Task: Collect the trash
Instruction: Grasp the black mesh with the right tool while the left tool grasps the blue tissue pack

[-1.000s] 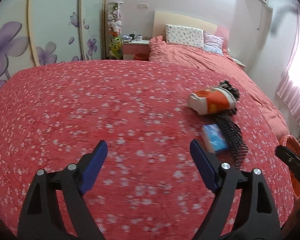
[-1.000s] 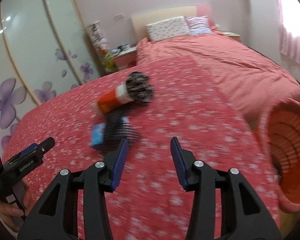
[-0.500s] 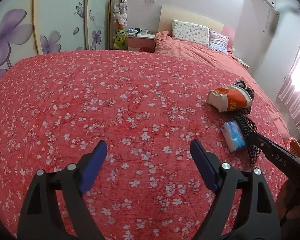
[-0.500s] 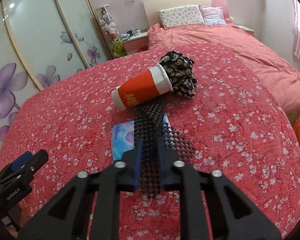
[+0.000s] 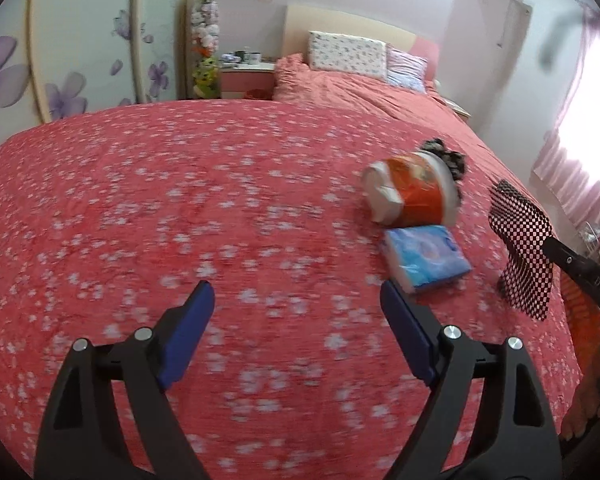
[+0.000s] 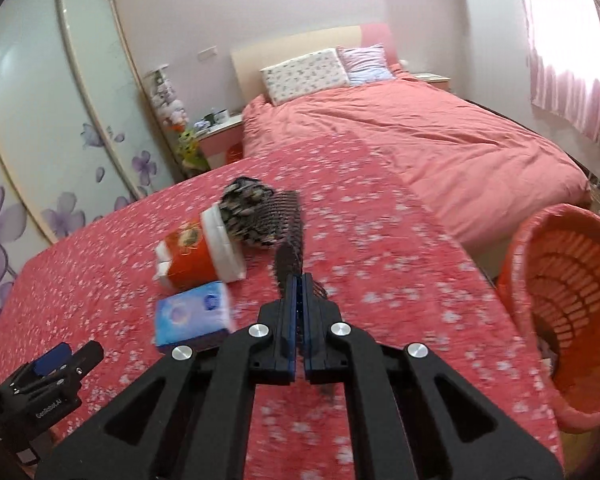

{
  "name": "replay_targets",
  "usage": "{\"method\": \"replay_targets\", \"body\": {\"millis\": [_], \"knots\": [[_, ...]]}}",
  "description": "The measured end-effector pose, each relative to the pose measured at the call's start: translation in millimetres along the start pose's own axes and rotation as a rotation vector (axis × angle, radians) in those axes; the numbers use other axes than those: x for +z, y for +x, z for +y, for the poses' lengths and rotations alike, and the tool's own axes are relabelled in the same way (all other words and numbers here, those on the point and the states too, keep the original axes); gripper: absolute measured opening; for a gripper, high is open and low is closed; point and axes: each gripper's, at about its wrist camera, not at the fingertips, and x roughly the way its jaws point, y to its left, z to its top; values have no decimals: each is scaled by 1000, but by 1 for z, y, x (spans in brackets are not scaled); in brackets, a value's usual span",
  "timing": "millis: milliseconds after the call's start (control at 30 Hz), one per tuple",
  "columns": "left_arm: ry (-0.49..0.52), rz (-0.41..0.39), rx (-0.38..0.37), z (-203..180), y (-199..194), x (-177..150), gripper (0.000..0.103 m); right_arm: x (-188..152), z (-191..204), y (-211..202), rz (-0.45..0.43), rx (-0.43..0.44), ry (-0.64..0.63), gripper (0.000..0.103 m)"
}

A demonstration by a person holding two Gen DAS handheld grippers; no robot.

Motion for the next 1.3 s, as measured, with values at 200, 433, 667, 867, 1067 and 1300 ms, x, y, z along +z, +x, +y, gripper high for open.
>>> {"method": "replay_targets", "body": {"millis": [200,433,667,867,1067,1300], "knots": [[25,42,-58,-41,17,2,90,-6,-19,-3,9,-21,20,2],[41,61,-47,-88,43,9,96,-12,-34,-2,21,-16,36,2],[54,98,33,-113,70,13,96,-20,-49,-4,35,-7,57,3],[43,104,75,-119,81,18,89,-23,-57,-3,43,-5,74,3],[51,87,73,-113,81,19,77,-24,-58,-4,44,-2,82,3],[53,89,63,-102,75,16,76,-24,-56,-8,39,-1,81,3]]}}
